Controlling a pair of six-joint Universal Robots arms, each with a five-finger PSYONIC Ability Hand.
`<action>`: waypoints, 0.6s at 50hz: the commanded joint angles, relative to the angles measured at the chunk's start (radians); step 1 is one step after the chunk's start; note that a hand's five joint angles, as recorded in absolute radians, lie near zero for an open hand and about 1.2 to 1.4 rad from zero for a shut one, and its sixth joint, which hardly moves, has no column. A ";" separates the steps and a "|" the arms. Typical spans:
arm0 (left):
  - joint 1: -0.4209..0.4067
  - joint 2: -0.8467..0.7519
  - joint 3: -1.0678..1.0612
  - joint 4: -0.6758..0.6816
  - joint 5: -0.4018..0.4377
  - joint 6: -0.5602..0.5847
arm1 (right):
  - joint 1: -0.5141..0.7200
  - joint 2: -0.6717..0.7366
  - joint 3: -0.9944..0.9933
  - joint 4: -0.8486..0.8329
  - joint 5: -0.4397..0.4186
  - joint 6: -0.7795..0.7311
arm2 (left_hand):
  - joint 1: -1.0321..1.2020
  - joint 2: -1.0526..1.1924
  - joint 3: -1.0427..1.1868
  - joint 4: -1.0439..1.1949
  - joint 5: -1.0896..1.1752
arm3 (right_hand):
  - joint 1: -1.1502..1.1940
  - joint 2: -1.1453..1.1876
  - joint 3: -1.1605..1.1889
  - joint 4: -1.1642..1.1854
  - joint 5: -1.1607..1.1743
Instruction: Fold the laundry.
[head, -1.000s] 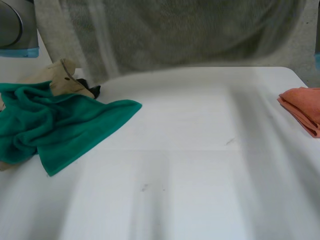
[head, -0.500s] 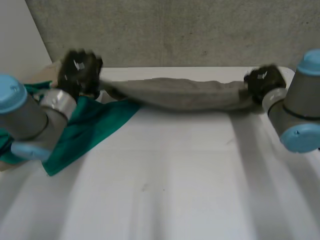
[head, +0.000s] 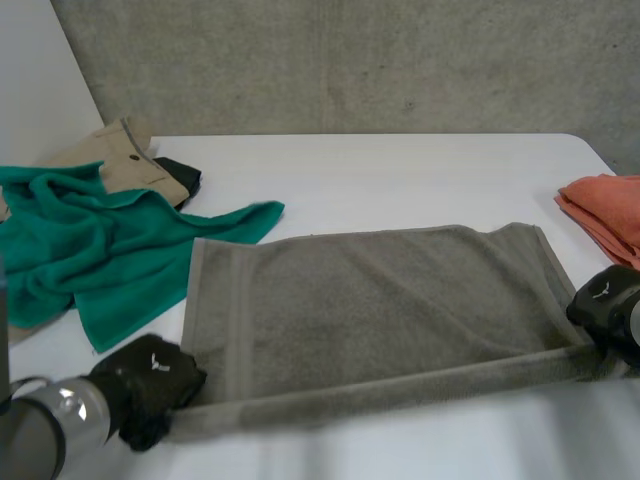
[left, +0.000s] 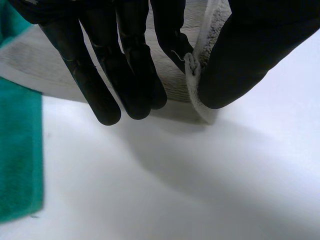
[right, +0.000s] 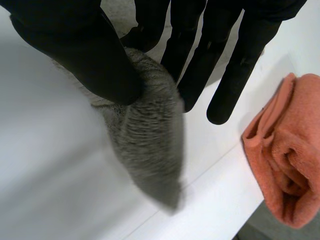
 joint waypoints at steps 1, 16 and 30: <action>-0.002 -0.187 0.176 0.232 -0.010 -0.004 | 0.004 0.077 -0.083 -0.153 -0.004 0.054 | 0.218 0.197 0.202 0.194 0.258 | 0.204 0.213 0.204 0.199 0.204; -0.083 -0.582 0.631 0.424 -0.136 -0.017 | 0.032 0.374 -0.367 -0.406 -0.013 0.152 | 0.218 0.197 0.202 0.194 0.258 | 0.196 0.205 0.196 0.191 0.196; -0.100 -0.796 0.931 0.462 -0.201 -0.003 | 0.052 0.618 -0.591 -0.643 -0.142 0.151 | 0.218 0.197 0.202 0.194 0.258 | 0.204 0.213 0.204 0.199 0.204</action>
